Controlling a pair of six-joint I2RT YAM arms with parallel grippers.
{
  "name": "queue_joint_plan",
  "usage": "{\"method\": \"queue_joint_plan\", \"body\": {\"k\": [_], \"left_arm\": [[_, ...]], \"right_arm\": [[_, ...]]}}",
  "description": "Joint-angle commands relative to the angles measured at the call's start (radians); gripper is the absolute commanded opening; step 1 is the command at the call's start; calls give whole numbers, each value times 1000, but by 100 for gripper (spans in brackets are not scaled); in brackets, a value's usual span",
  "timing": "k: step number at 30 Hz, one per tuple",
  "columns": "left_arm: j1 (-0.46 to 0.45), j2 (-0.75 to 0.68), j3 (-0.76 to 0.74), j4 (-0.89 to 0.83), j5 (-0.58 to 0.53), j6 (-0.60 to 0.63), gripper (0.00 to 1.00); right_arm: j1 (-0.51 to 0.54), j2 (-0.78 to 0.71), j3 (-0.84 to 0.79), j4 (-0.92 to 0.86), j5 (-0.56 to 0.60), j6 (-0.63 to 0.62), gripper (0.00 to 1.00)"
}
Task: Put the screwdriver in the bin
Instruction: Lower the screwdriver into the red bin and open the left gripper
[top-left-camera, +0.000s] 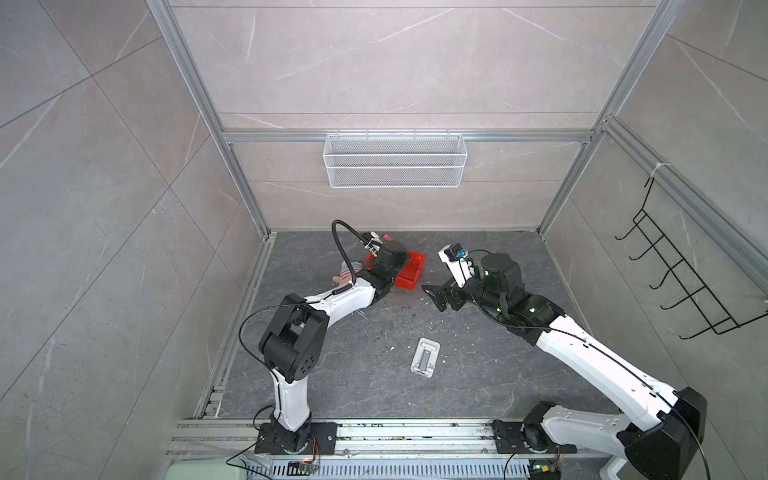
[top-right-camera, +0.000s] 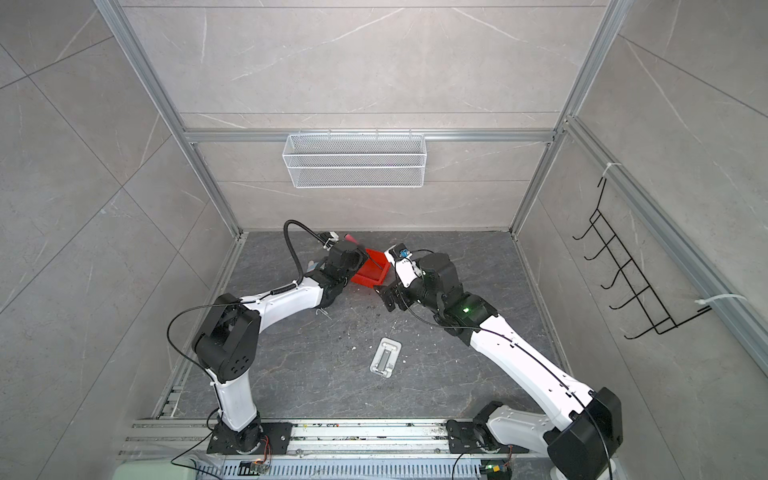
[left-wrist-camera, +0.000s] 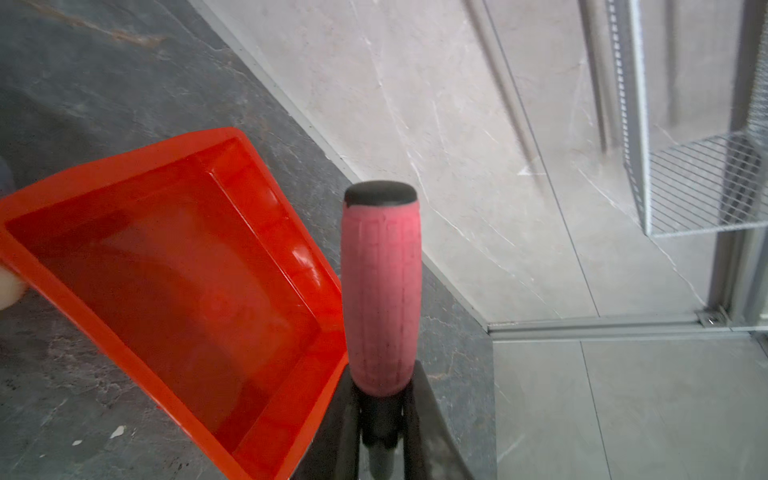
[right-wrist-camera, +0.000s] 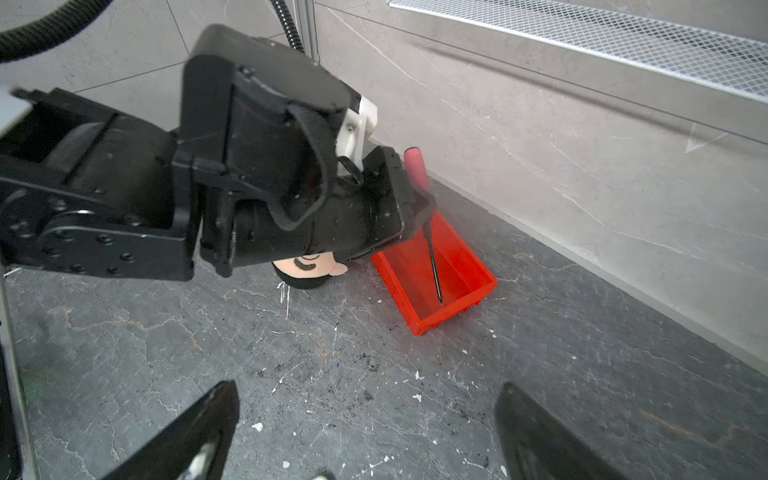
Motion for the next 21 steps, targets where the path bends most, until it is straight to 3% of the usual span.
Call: {"method": "queue_joint_plan", "body": {"k": [1, 8, 21], "left_arm": [[22, 45, 91, -130, -53, -128, 0], [50, 162, 230, -266, -37, -268, 0], [73, 324, 456, -490, 11, -372, 0]], "right_arm": [[10, 8, -11, 21, 12, -9, 99], [9, 10, -8, 11, 7, -15, 99], [9, -6, -10, -26, 4, -34, 99]]}}
